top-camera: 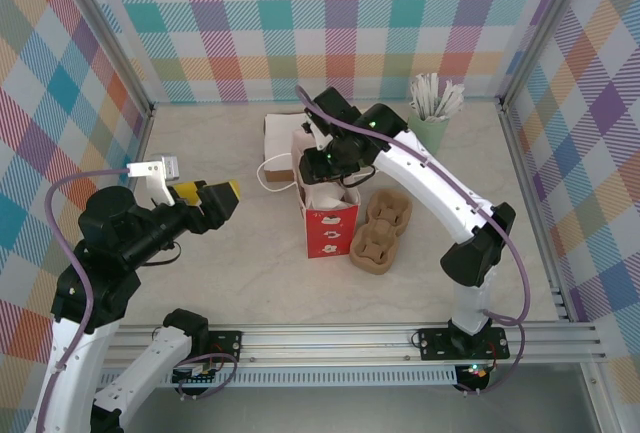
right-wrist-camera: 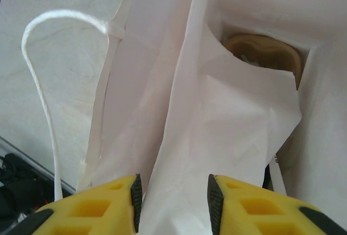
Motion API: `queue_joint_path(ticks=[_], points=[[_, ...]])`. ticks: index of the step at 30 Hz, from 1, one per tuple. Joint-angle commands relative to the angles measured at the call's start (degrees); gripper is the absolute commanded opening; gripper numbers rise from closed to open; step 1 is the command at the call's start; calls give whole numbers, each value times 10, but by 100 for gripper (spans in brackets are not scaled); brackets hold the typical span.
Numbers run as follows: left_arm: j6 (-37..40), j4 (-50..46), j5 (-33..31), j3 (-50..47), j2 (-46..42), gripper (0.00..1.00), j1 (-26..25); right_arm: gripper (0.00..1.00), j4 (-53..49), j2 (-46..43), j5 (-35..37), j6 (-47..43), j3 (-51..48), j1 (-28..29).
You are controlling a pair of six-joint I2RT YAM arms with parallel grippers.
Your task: Pack the takeout coffee
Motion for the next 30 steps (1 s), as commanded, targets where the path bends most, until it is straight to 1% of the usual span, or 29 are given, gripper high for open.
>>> queue_joint_path(ticks=[1,3,7,11,14,21,27,30], points=[[-4,2,-5,-4,-5,99,-3,28,-15,-4,-25,-2,8,-3],[-4,2,-5,-4,-5,99,-3,21,-17,0,-31,-2,5,-3],[-4,1,-6,-6,-5,99,-3,11,-4,4,-50,2,-17,-2],[-4,1,-7,-7,-5,99,-3,4,2,11,-52,3,-35,-2],[-5,-1,-7,-6,-5,99,-3,3,3,17,-52,3,-45,-3],[-5,0,-9,-6,-5,99,-3,7,4,12,-48,-2,-42,-3],[-7,4,-19,-9,-5,99,-3,22,1,-25,-22,-9,-27,-3],[-6,-2,-40,-19,-6,99,-2,30,-5,-46,-10,-11,-22,-4]])
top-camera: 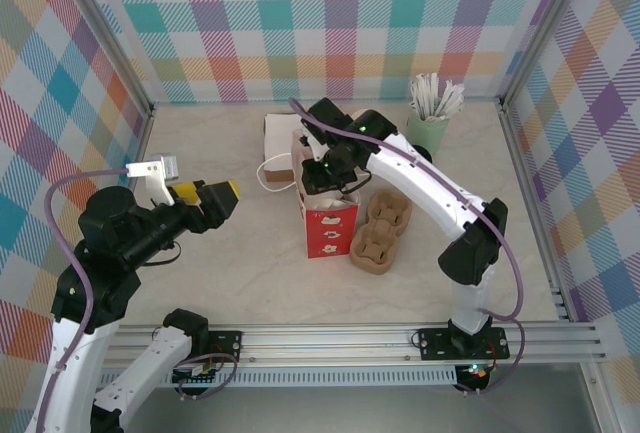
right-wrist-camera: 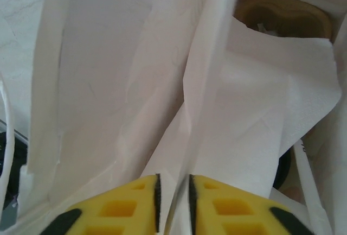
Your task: Pack the takeout coffee
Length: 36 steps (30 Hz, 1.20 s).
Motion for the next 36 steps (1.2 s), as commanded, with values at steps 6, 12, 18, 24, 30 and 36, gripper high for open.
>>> queue_joint_path(ticks=[6,12,18,24,30,36], points=[[-5,-23,-91,-35,-17,99,-3,46,-21,-93,43,-6,34,-12],[-8,-27,-139,-57,-31,100,-3,59,-24,-161,63,-14,27,-44],[-21,-28,-206,-77,-45,100,-3,78,0,-270,115,-45,-59,-122],[-25,-32,-293,-106,-52,100,-3,100,108,-427,183,-66,-262,-228],[-16,-38,-395,-158,-33,100,-3,100,189,-519,268,-70,-461,-302],[52,22,-476,-234,3,100,-2,100,345,-556,299,-98,-660,-326]])
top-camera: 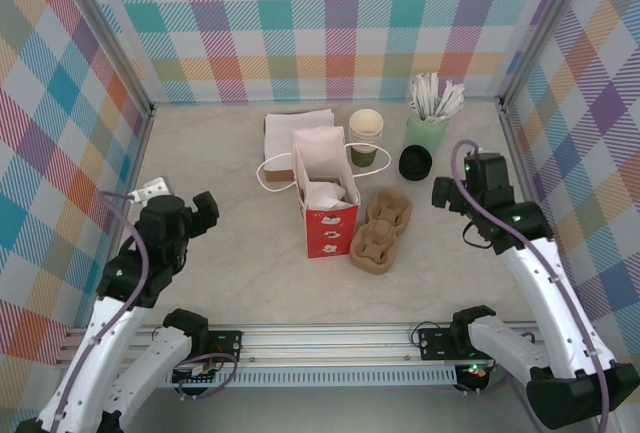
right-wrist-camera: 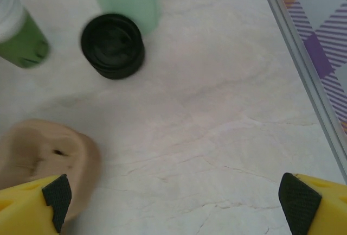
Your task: Pack the takeout coffee
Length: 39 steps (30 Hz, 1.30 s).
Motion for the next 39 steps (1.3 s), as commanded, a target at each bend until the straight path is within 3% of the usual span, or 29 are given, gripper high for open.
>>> queue_joint_path(ticks=[1,10,16,22,28,31,34,39], points=[[60,64,-56,-50,4,100,-2,100,140,-8,31,-36,-78,-9],[94,242,-45,-154,59,100,16,100,443,111,-3,-91,-239,-37],[157,378,19,-203,139,100,58,100,624,213,-59,-101,-277,-68],[161,487,73,-244,175,100,106,100,768,275,-108,-130,-287,-84],[164,552,102,-262,212,100,118,100,877,318,-176,-143,-314,-112],[167,589,109,-270,237,100,119,100,981,350,-205,-127,-353,-134],[178,636,132,-277,267,100,120,100,921,341,-244,-134,-334,-140],[206,736,151,-289,317,100,121,100,925,344,-250,-132,-331,-144]])
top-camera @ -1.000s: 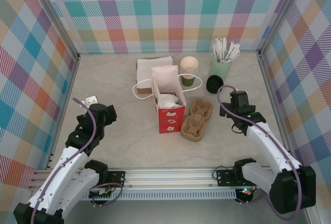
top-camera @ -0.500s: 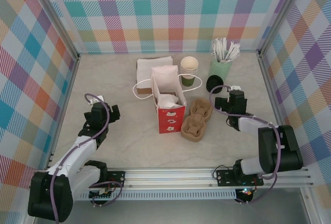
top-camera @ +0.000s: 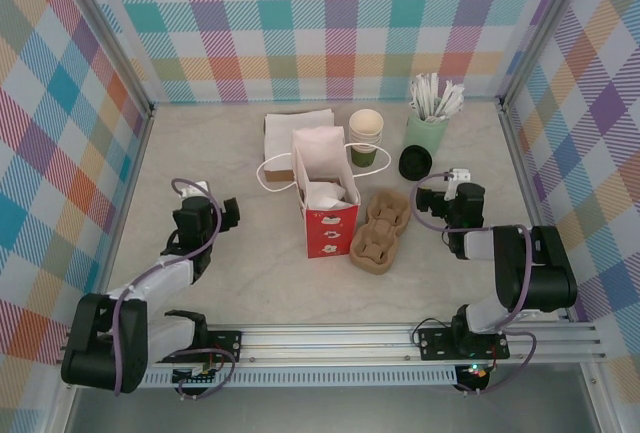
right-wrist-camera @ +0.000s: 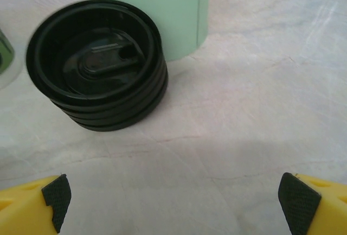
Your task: Pack the takeout coffee
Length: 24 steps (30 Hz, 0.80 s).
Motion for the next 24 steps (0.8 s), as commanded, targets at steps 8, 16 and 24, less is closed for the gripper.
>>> queue_joint_path(ticks=[8,16,24], points=[[68,243,66,-17,102,100,11,100,32,0,-29,0,11,-3],[69,331,63,-10,212,100,18,100,33,0,-30,0,11,-3],[48,248,45,41,224,100,29,100,32,0,-29,0,11,-3]])
